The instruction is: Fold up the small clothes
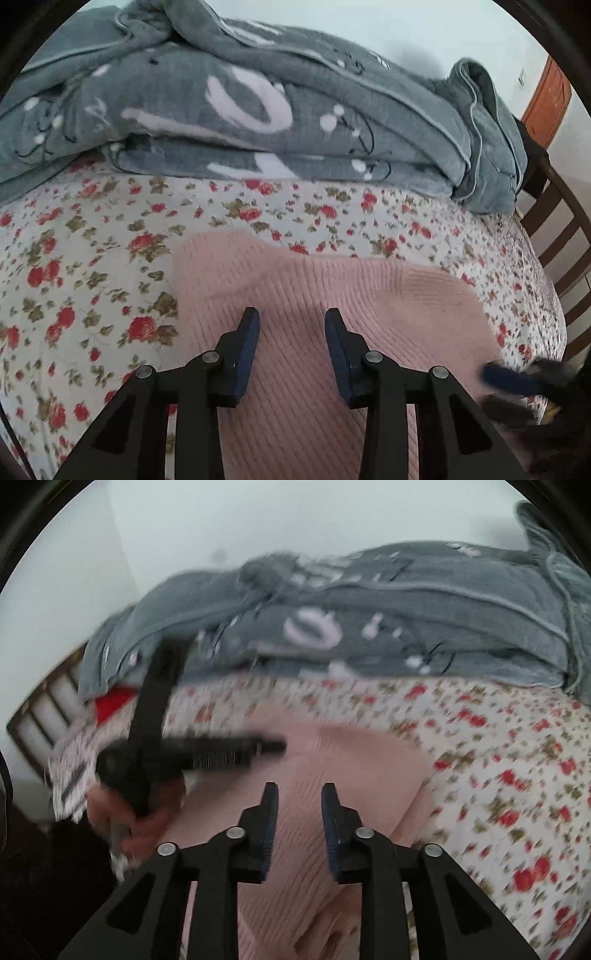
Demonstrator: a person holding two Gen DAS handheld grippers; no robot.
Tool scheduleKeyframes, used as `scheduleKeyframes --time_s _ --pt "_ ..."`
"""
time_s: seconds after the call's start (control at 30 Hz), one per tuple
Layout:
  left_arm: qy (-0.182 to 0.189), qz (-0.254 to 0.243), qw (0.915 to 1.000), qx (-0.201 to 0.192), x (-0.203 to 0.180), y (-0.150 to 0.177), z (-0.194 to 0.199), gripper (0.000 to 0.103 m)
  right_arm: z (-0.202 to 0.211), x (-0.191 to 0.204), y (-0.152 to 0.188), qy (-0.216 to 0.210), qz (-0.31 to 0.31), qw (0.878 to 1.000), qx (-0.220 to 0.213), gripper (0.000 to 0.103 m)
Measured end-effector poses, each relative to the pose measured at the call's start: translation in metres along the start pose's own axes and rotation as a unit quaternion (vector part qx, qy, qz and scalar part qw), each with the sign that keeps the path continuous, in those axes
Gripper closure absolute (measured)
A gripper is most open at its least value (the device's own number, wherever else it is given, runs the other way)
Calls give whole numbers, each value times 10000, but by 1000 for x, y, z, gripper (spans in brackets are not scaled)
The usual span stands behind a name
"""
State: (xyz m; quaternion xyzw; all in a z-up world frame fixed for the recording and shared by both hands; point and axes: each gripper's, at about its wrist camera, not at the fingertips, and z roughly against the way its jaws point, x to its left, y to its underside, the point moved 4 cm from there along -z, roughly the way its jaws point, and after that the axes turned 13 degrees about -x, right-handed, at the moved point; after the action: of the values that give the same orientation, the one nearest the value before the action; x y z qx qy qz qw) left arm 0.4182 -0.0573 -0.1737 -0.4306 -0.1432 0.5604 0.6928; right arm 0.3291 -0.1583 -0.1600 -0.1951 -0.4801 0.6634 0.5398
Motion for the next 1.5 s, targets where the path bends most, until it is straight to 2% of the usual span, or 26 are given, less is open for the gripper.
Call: scheduleKeyframes --time_s 0.03,0.1,0.23,0.3,0.37,0.43,0.5,0.6,0.7,0.87,0.9,1.0,1.03,1.1,1.23,1.3,1.37,1.5 --pt "17 22 10000 -20 -1 2 6 68 -7 -1 9 200 139 9996 151 85" --pt "139 -64 9999 -66 -7 10 18 68 -14 -7 21 603 203 9975 303 87" --pt "-68 -649 9970 -414 -28 35 52 67 12 -2 18 663 33 9978 37 84" --pt "-243 -882 9941 -578 -37 44 70 67 20 3 24 694 148 9975 -51 84" --pt "-116 -774 9953 -575 -44 51 86 67 24 2 38 929 297 9952 25 84" --pt "34 -641 9967 -504 -49 58 97 67 34 -6 42 939 -62 9956 10 83" --pt "-98 -638 9969 -460 -53 67 103 66 46 -7 44 860 -280 9959 18 82" --pt "-303 -362 9982 -366 -55 82 116 66 51 -1 54 956 -107 9951 234 82" --pt "20 154 9998 -105 -58 100 131 66 67 -2 60 1156 -306 9923 308 82" --pt "-287 163 9994 138 -64 115 156 66 103 -2 57 1383 -550 9885 270 82" --pt "-325 177 9992 178 -65 115 162 66 110 -1 55 1405 -569 9881 255 80" --pt "-430 139 9987 227 -75 114 186 65 134 2 47 1555 -524 9861 244 64" --pt "-436 87 9989 157 -79 113 197 64 141 2 45 1597 -513 9856 233 64" --pt "-481 7 9988 25 -85 108 212 53 159 5 41 1632 -517 9851 154 63" --pt "-647 -133 9974 -305 -101 97 245 45 185 11 33 1694 -436 9845 80 49" --pt "-726 -168 9961 -464 -108 93 260 40 197 17 29 1755 -303 9840 71 46" --pt "-844 -231 9946 -565 -116 92 272 39 210 26 26 1805 -189 9834 0 42" --pt "-1006 -229 9927 -623 -126 95 288 39 239 37 27 1862 -169 9822 -192 25"
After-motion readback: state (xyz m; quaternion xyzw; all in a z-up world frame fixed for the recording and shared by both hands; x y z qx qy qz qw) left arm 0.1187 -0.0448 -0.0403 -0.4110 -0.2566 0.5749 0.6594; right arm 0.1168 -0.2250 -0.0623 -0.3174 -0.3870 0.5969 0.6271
